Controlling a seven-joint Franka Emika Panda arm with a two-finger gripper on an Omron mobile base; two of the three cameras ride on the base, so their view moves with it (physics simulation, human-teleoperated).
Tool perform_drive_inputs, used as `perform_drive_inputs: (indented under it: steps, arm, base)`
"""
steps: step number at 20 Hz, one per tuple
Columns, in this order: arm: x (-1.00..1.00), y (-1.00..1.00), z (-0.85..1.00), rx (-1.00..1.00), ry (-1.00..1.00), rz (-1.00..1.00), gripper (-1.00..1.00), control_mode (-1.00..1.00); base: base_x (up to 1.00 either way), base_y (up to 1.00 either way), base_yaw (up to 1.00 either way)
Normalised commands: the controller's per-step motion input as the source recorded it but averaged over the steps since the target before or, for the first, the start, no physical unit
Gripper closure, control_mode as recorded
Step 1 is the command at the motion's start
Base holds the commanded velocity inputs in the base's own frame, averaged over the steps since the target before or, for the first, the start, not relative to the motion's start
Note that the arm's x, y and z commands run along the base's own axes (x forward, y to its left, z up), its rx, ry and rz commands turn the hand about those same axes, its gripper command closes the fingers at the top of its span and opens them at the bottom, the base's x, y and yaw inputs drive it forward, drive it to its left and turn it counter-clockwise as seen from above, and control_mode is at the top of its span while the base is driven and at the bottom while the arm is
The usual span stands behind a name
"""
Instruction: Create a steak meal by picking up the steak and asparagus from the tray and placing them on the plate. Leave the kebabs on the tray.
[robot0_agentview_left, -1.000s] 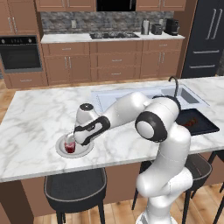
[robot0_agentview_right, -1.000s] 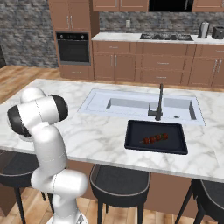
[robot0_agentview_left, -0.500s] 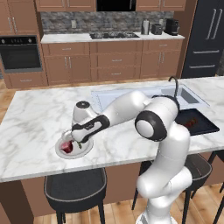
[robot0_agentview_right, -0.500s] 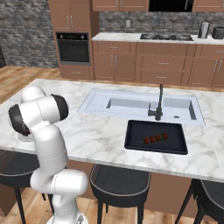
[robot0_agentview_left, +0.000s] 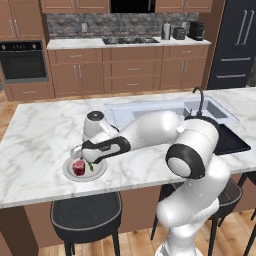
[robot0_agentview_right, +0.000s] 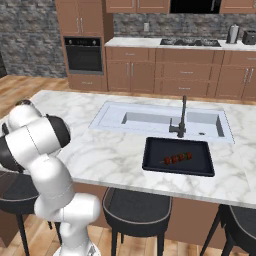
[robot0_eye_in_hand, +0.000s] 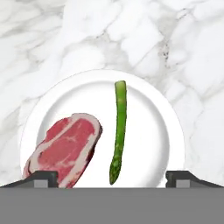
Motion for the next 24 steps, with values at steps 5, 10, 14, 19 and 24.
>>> perform_drive_inputs:
  steps: [5, 10, 14, 19, 24]
  arm:
    - [-0.27, -0.56, 0.31, 0.03, -0.06, -0.05, -1.0, -1.0]
    - [-0.36, -0.69, 0.36, 0.04, -0.1, -0.04, -1.0, -1.0]
    - [-0.39, -0.71, 0.52, 0.02, -0.15, 0.0, -1.0, -1.0]
    - [-0.5, -0.65, 0.68, 0.0, -0.19, 0.0, -1.0, -1.0]
    - [-0.48, -0.62, 0.84, 0.0, -0.24, 0.0, -1.0, -1.0]
  base:
    - [0.0, 0.0, 0.0]
    - [0.0, 0.0, 0.0]
    - [0.0, 0.0, 0.0]
    - [0.0, 0.0, 0.0]
    - [0.0, 0.0, 0.0]
